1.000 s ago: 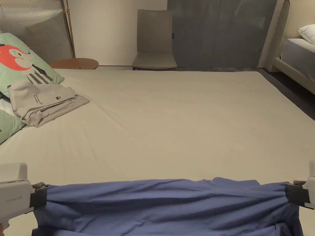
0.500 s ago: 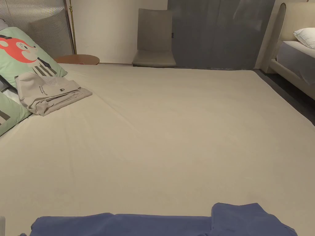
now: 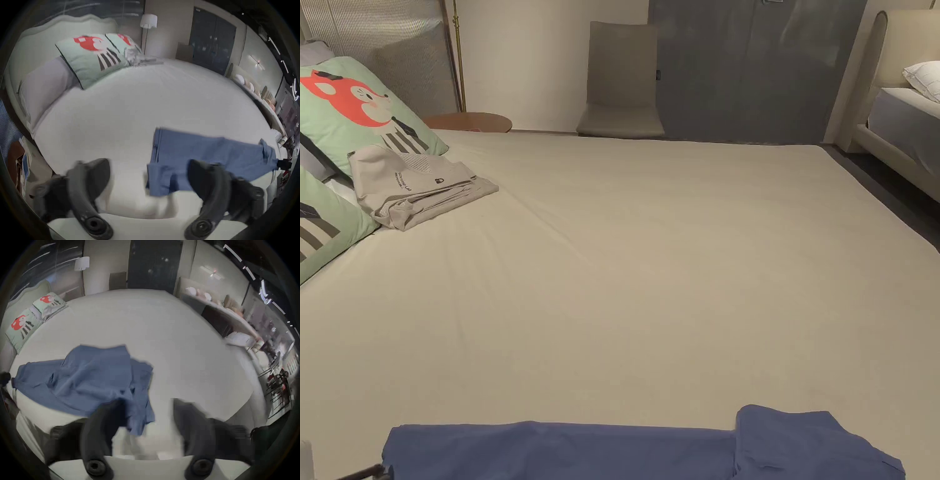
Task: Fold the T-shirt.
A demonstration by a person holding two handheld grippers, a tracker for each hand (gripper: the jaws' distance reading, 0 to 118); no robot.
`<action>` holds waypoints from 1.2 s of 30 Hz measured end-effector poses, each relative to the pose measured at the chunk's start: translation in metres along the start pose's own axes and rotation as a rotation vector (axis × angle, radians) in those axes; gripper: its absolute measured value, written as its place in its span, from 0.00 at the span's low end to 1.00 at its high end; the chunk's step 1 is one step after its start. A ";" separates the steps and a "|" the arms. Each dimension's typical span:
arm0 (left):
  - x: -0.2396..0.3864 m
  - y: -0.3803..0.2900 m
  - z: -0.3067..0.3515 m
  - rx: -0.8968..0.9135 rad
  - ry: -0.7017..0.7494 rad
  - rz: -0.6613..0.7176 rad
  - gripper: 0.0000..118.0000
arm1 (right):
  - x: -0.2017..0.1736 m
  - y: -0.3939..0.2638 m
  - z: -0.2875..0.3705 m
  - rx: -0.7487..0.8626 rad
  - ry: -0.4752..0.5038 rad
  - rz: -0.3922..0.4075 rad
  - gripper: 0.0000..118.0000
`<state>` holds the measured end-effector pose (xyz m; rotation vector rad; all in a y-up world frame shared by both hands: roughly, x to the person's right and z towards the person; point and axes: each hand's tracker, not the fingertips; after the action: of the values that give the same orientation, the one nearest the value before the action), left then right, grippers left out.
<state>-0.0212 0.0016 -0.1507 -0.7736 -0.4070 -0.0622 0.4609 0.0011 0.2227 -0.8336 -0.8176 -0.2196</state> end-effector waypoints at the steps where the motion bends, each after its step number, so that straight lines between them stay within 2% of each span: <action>1: 0.002 0.003 0.008 0.046 -0.016 0.008 0.91 | -0.001 0.001 0.007 0.075 -0.004 -0.011 0.87; 5: 0.021 0.017 0.039 0.260 -0.077 -0.013 0.91 | -0.014 0.011 0.039 0.336 0.022 -0.105 0.86; 7: 0.032 0.022 0.051 0.347 -0.121 -0.030 0.86 | -0.026 0.017 0.049 0.417 0.035 -0.126 0.83; 8: 0.042 0.023 0.060 0.392 -0.147 -0.044 0.77 | -0.032 0.021 0.054 0.449 0.055 -0.131 0.75; 10: 0.055 0.028 0.065 0.414 -0.161 -0.070 0.25 | -0.045 0.027 0.060 0.487 0.092 -0.136 0.23; 11: 0.059 0.029 0.066 0.424 -0.169 -0.078 0.05 | -0.055 0.030 0.062 0.498 0.094 -0.138 0.04; 12: 0.060 0.028 0.065 0.444 -0.194 -0.085 0.01 | -0.063 0.032 0.064 0.531 0.106 -0.134 0.02; 14: 0.058 0.032 0.063 0.386 -0.298 -0.087 0.01 | -0.076 0.036 0.068 0.537 0.134 -0.116 0.01; 18: 0.032 0.041 0.047 0.290 -0.453 0.027 0.01 | -0.100 0.039 0.072 0.557 0.178 -0.093 0.01; 22: -0.026 0.052 0.006 0.126 -0.581 0.221 0.01 | -0.115 0.041 0.075 0.547 0.211 -0.072 0.01; 24: -0.059 0.055 -0.019 -0.005 -0.650 0.308 0.02 | -0.121 0.041 0.075 0.544 0.212 -0.055 0.01; 25: -0.072 0.056 -0.030 -0.065 -0.676 0.319 0.10 | -0.124 0.041 0.075 0.540 0.211 -0.052 0.01; 26: -0.077 0.054 -0.039 -0.125 -0.690 0.330 0.28 | -0.126 0.041 0.075 0.534 0.214 -0.052 0.01; 27: -0.085 0.052 -0.049 -0.181 -0.698 0.331 0.59 | -0.129 0.041 0.075 0.529 0.216 -0.054 0.01; 28: -0.090 0.050 -0.058 -0.232 -0.693 0.322 0.78 | -0.131 0.042 0.075 0.526 0.216 -0.058 0.01; 29: -0.092 0.046 -0.067 -0.279 -0.689 0.312 0.90 | -0.134 0.042 0.075 0.523 0.215 -0.060 0.01; 30: -0.091 0.042 -0.073 -0.306 -0.696 0.309 0.93 | -0.137 0.042 0.075 0.520 0.215 -0.062 0.01; 36: -0.092 0.023 -0.113 -0.403 -0.810 0.485 0.93 | -0.149 0.045 0.075 0.496 0.226 -0.066 0.01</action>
<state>-0.0633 -0.0682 -0.2730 -1.2694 -0.9778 0.6620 0.3388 0.0664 0.1193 -0.3088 -0.6470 -0.1556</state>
